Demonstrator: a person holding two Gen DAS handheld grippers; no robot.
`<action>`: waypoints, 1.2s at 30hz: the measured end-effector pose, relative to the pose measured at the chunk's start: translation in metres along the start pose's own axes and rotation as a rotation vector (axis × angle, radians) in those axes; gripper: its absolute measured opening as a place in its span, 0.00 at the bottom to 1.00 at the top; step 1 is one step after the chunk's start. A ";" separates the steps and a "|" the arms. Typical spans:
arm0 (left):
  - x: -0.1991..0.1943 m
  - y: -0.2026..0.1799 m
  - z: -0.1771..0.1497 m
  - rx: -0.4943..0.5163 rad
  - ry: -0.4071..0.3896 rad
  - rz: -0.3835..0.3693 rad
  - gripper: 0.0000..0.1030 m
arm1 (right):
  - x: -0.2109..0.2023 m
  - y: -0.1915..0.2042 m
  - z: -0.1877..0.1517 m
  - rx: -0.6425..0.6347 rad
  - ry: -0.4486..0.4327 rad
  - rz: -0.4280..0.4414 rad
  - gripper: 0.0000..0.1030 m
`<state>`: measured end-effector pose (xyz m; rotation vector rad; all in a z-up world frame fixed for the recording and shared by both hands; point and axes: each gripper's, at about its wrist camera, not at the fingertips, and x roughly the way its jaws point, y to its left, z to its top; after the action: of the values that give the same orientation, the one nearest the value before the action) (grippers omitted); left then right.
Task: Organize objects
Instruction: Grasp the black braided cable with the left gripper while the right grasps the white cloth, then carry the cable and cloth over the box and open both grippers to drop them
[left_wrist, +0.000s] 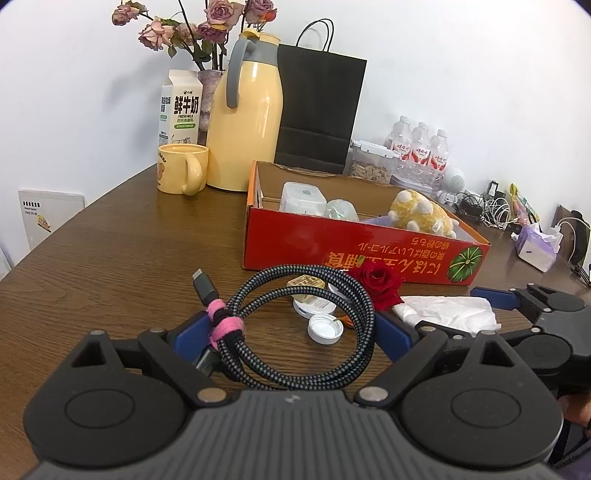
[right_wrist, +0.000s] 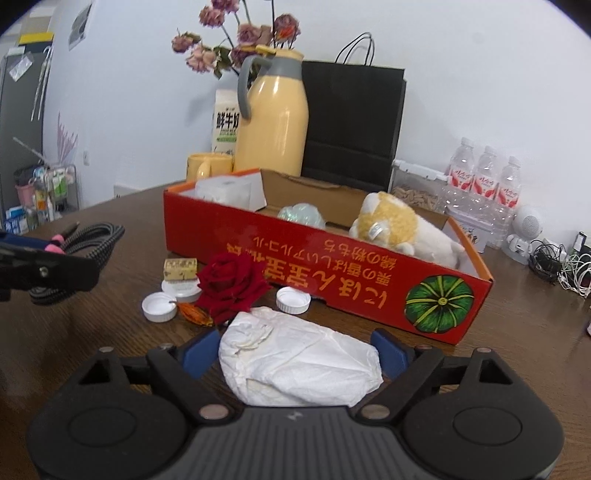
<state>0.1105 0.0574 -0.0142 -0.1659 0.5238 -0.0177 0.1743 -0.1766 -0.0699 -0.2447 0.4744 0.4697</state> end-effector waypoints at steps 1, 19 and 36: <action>0.000 0.000 0.000 0.001 -0.001 0.000 0.91 | -0.002 -0.001 -0.001 0.004 -0.008 -0.001 0.86; -0.002 -0.019 0.024 0.055 -0.065 -0.027 0.91 | -0.034 -0.011 0.009 0.047 -0.174 -0.015 0.85; 0.076 -0.053 0.131 0.129 -0.133 0.014 0.91 | 0.040 -0.039 0.105 0.027 -0.236 -0.059 0.85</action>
<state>0.2426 0.0204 0.0683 -0.0371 0.3900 -0.0266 0.2647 -0.1610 0.0061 -0.1743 0.2419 0.4281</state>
